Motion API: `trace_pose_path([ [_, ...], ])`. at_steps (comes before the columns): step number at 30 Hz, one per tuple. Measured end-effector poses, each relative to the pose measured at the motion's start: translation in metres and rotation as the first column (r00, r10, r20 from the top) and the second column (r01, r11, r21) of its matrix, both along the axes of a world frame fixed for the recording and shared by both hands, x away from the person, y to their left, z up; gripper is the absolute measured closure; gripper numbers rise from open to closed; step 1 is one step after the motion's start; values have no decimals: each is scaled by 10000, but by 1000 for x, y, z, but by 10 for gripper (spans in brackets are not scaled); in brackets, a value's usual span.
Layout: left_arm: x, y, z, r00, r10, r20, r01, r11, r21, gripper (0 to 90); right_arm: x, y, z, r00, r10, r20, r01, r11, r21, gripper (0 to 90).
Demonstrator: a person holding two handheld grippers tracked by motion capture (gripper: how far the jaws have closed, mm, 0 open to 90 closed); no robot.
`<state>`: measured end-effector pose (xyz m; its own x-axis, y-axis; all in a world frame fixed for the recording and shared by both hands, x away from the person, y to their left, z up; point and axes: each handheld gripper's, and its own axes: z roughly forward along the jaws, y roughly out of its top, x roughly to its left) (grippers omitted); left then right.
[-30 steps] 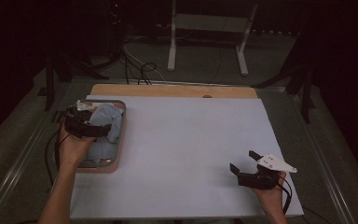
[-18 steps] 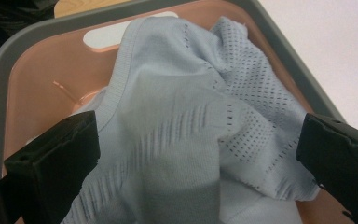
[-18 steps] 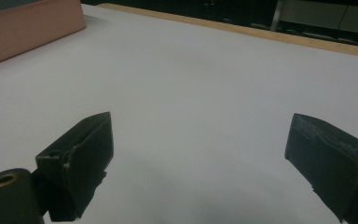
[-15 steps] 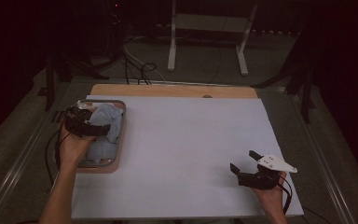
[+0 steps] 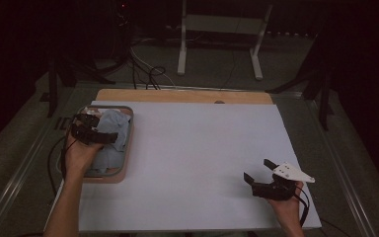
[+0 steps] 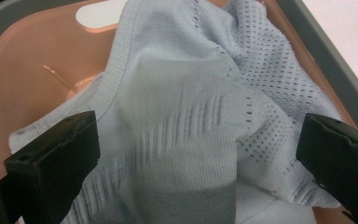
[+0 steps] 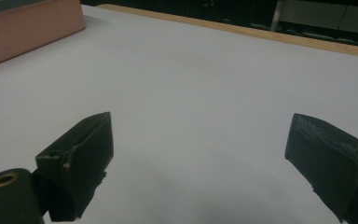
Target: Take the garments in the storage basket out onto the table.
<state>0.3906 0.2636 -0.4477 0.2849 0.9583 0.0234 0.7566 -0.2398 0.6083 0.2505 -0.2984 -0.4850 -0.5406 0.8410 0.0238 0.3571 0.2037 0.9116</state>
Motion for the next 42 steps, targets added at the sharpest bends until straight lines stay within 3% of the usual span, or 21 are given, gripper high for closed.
trace_pose_path([
  [18,6,2,-9,9957,71,-927,-79,9999,-86,42,0,-1,0,10000,19,-12,-19,10000,31,78],
  [30,10,-4,-16,9924,314,-1187,-260,9986,465,135,0,0,0,10000,-25,-21,26,10000,24,78],
  [42,12,-5,-19,9892,191,-1451,-131,9990,422,188,1,0,0,10000,-39,-17,39,10000,-4,78],
])
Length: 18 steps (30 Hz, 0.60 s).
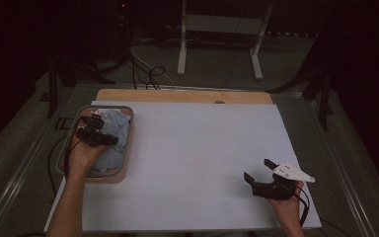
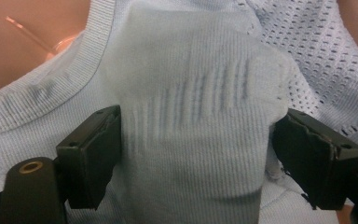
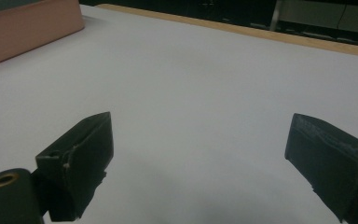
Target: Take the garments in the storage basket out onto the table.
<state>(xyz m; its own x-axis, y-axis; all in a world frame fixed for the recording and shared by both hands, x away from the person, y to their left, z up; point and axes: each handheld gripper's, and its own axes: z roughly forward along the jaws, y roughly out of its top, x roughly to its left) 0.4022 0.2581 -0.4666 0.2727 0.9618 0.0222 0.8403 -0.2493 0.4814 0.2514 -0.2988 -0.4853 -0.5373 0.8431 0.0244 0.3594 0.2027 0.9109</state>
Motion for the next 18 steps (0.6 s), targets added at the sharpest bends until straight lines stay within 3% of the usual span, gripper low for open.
trace_pose_path([
  [10,3,2,-3,9990,238,-377,-239,9997,-40,290,0,-1,0,10000,-20,15,20,10000,7,78],
  [14,1,3,-2,9991,139,-393,-143,9999,-85,420,0,-1,0,10000,-36,5,36,10000,11,78],
  [18,-1,5,0,9995,82,-293,-78,9999,142,618,0,-1,0,10000,-9,14,9,10000,15,78],
])
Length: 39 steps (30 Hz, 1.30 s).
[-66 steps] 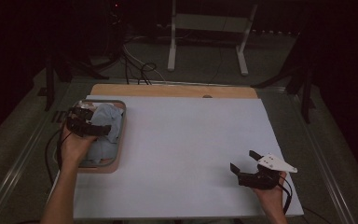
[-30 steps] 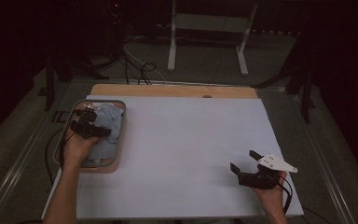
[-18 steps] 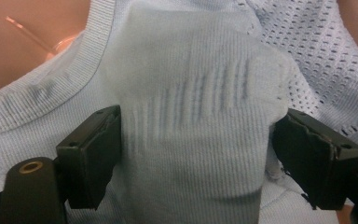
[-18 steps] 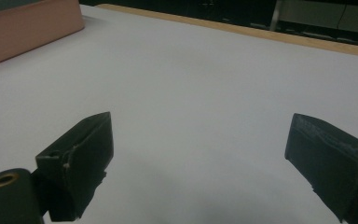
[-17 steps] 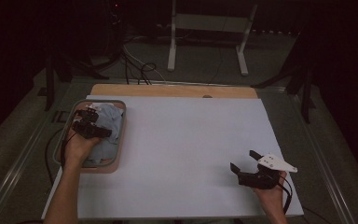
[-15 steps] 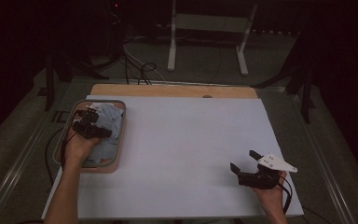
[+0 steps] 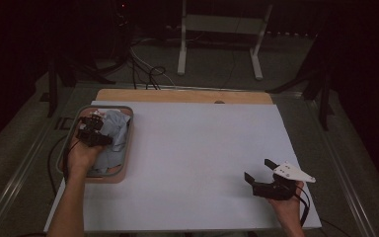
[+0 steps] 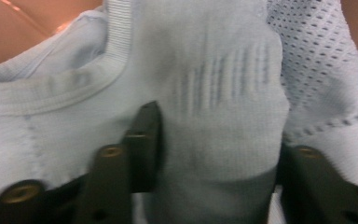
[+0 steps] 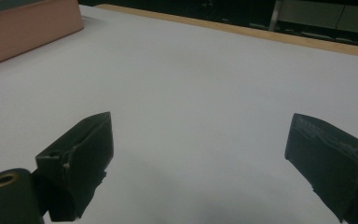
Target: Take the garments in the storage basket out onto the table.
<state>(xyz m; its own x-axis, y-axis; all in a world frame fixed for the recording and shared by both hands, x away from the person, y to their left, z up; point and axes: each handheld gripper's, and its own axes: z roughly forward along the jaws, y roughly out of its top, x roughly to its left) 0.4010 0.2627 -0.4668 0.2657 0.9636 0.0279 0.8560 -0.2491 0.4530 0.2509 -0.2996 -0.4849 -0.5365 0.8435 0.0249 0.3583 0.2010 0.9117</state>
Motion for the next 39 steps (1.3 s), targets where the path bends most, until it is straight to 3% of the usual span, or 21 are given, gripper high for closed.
trace_pose_path([
  [4,-2,1,2,9999,-25,133,24,9999,104,719,0,0,0,10000,-12,1,12,10000,-21,78],
  [7,-4,3,5,9996,-12,290,11,10000,54,739,0,0,0,10000,-28,-8,28,10000,-16,78],
  [19,-13,8,17,9967,45,815,-20,9996,-299,745,0,-1,0,10000,-81,-24,82,10000,22,78],
  [39,-23,10,35,9902,-107,1391,140,9996,-227,745,0,0,0,10000,-49,-27,49,10000,-8,78],
])
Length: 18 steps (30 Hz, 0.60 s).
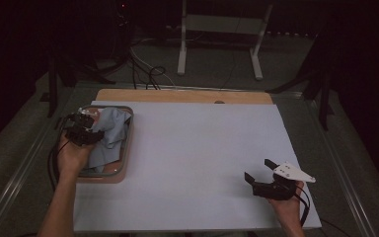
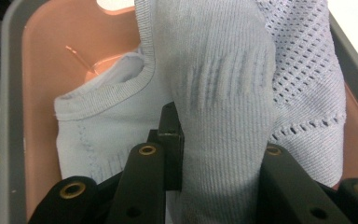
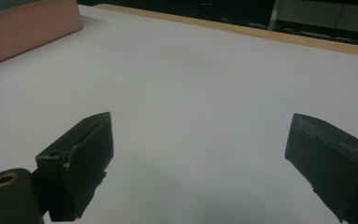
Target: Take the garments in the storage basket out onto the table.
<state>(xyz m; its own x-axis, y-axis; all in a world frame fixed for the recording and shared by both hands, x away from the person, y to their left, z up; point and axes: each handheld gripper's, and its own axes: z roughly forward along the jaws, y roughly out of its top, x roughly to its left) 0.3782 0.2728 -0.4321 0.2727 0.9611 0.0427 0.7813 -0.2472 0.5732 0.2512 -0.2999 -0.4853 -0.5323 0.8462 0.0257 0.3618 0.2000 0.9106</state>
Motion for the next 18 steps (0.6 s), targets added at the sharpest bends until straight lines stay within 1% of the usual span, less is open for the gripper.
trace_pose_path([
  [18,-6,2,13,9991,-91,426,93,9999,-43,746,0,-1,0,10000,-69,23,69,10000,26,78],
])
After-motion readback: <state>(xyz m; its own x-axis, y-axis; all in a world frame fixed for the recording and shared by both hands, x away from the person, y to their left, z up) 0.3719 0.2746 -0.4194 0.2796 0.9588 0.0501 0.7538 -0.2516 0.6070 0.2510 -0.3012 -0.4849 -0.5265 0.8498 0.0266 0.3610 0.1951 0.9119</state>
